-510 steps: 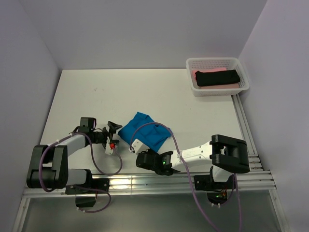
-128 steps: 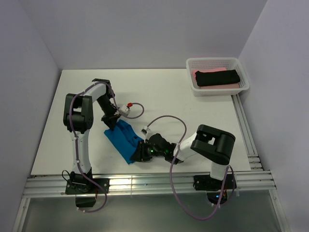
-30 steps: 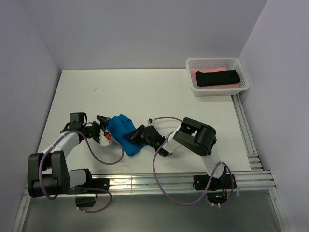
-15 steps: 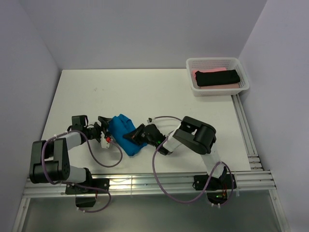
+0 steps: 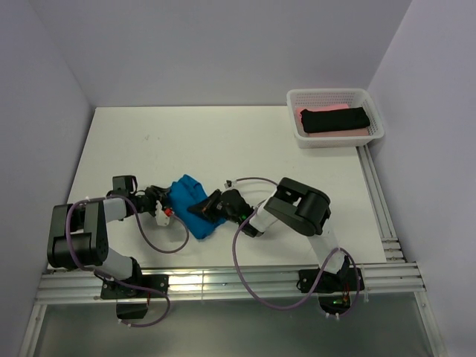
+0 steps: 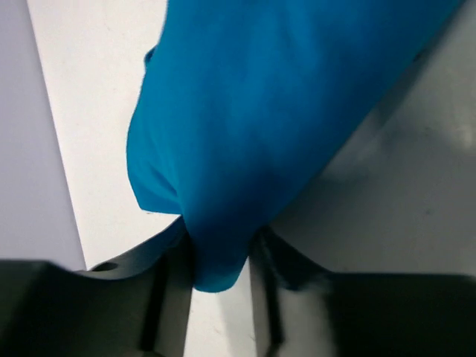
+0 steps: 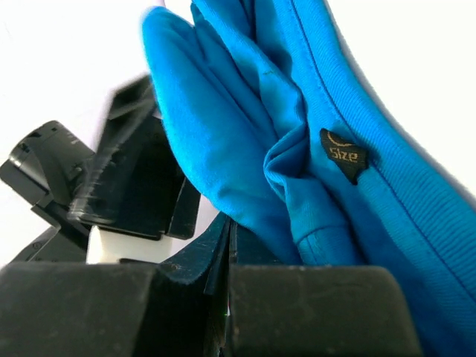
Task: Roll the t-shirts
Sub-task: Roll the tshirt
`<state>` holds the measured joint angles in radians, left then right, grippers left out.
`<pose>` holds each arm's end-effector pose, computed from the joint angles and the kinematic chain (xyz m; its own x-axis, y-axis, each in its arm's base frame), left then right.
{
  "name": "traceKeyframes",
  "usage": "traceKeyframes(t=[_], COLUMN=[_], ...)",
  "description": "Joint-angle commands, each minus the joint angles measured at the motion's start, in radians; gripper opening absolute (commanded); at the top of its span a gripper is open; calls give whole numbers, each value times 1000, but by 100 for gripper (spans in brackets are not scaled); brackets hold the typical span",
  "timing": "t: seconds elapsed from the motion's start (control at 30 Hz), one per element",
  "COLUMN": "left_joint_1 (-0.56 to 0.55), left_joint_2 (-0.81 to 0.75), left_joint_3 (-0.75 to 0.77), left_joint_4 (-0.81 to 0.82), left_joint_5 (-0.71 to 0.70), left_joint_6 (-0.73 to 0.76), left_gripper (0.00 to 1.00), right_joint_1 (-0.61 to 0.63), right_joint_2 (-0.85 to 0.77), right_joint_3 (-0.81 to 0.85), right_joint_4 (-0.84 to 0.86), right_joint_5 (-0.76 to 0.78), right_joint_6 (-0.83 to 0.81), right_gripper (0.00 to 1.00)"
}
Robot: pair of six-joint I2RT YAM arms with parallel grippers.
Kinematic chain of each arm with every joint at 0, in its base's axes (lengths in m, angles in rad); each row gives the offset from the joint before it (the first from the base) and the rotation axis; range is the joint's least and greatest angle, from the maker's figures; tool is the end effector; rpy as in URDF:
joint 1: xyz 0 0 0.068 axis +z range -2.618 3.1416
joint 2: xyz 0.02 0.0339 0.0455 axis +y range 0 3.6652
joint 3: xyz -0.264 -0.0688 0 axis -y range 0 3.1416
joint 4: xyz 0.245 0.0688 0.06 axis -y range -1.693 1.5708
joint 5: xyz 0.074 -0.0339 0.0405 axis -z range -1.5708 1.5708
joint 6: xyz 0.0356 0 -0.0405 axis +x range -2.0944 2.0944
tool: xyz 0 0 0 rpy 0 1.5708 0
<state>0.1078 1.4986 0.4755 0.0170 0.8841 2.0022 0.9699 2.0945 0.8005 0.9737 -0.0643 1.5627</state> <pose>0.2331 -0.0025 0.1173 0.6630 0.6510 -0.3697 0.6194 -0.1996 0.7593 0.2133 0.3153 0.0884 -0.8590 0.5118 0.0125 0.1711 0.2639 0.9493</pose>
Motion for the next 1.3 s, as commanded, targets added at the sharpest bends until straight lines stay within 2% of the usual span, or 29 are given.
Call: traceKeyframes(t=[0.0,0.07,0.1,0.17,0.2,0.47,0.53,0.67,0.7,0.83,0.9,0.93,0.97,1.03,1.1,1.13,1.27], left_joint_1=[0,-23,-29,-49,-56,-88,-92,-97,-114,-137,-148,-152,-157,-168,-169,-171,-172], left_joint_2=[25,22,22,31,34,90,107,137,143,150,149,150,150,152,152,156,175], left_joint_3=[-15,-6,9,59,78,319,356,437,448,465,459,460,460,459,457,460,480], left_joint_4=[-189,-221,-236,-331,-360,-785,-880,-974,-994,-1016,-1009,-1009,-1011,-1005,-1000,-1002,-1025], left_joint_5=[-135,-172,-180,-203,-204,-272,-301,-342,-347,-375,-382,-382,-385,-395,-401,-401,-410], left_joint_6=[573,575,573,575,575,572,569,526,517,500,485,483,478,461,452,448,432], left_gripper=[35,25,12,2,0,0,0,0,0,0,0,0,0,0,0,0,0], right_joint_1=[-7,-8,-10,-13,-13,-36,-37,-30,-25,24,90,120,189,260,343,369,482], right_joint_2=[44,27,19,-10,-20,-194,-265,-388,-413,-556,-591,-612,-617,-611,-579,-562,-464], right_joint_3=[0,-1,-3,-9,-14,-129,-145,-168,-175,-207,-211,-198,-186,-127,-52,-26,101], right_joint_4=[-136,-147,-151,-164,-170,-208,-283,-389,-398,-467,-495,-536,-550,-617,-661,-708,-800], right_joint_5=[-14,-12,-11,-9,-9,14,30,63,111,220,279,373,403,499,540,590,742], right_joint_6=[-38,-55,-65,-102,-116,-306,-395,-570,-610,-812,-909,-984,-1033,-1130,-1187,-1225,-1332], right_gripper=[0,0,0,0,2,28,35,40,41,53,58,61,63,70,71,88,92])
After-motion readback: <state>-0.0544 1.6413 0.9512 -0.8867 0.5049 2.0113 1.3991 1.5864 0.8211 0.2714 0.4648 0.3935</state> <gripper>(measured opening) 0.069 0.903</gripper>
